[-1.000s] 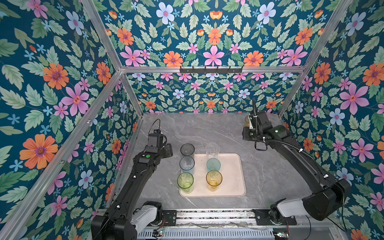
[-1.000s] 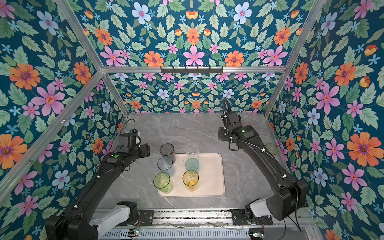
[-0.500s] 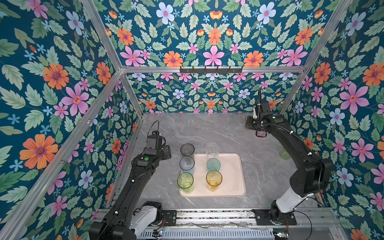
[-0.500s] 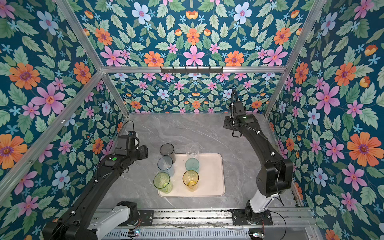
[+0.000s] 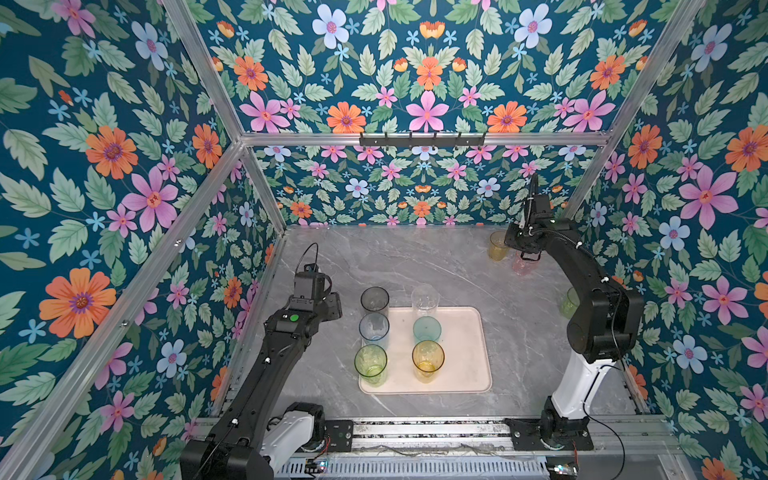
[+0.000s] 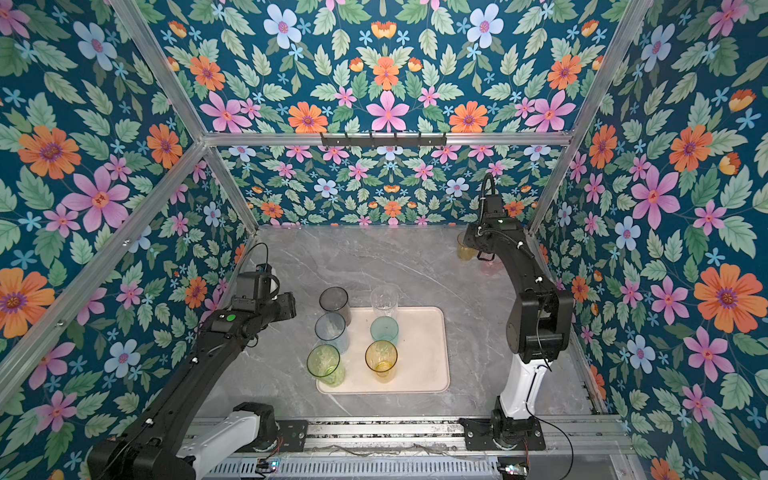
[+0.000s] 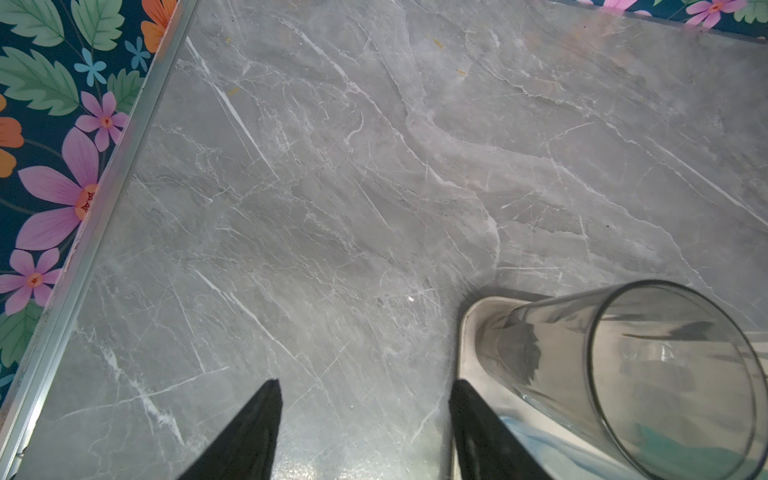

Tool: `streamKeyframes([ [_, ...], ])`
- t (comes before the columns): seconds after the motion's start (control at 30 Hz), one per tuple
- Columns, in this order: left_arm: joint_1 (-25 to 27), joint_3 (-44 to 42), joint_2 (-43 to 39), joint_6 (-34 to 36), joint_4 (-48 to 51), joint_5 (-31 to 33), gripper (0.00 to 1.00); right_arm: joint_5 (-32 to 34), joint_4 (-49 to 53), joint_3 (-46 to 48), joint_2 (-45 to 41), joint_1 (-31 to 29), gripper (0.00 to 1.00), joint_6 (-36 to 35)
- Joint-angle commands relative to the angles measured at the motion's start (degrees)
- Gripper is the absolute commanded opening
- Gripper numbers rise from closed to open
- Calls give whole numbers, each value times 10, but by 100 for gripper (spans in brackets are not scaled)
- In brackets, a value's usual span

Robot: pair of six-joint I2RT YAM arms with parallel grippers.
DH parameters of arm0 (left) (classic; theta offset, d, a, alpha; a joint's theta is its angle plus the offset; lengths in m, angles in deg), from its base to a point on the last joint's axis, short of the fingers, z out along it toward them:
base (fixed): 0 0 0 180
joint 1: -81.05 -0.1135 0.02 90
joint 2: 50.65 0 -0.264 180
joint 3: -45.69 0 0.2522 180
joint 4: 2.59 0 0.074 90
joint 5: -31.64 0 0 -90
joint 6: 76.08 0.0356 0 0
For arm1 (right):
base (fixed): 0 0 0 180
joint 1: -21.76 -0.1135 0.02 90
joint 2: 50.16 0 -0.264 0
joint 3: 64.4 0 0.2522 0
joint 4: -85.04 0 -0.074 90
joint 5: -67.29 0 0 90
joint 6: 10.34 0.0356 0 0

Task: Place the glasses into the tray
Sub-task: 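Raise the right gripper and move it above the yellow glass, then lower the right gripper onto the yellow glass rim and close it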

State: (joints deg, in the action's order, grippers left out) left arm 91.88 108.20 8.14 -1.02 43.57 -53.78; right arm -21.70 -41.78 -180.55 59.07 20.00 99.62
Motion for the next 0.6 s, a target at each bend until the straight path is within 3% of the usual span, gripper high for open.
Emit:
streamKeyframes([
  [0.0, -5, 0, 3, 2, -12, -2, 67, -10, -3, -14, 15, 17, 42, 6],
  [0.57, -26, -1, 6, 3, -19, -39, 67, -15, 71, -168, 150, 37, 42, -8],
])
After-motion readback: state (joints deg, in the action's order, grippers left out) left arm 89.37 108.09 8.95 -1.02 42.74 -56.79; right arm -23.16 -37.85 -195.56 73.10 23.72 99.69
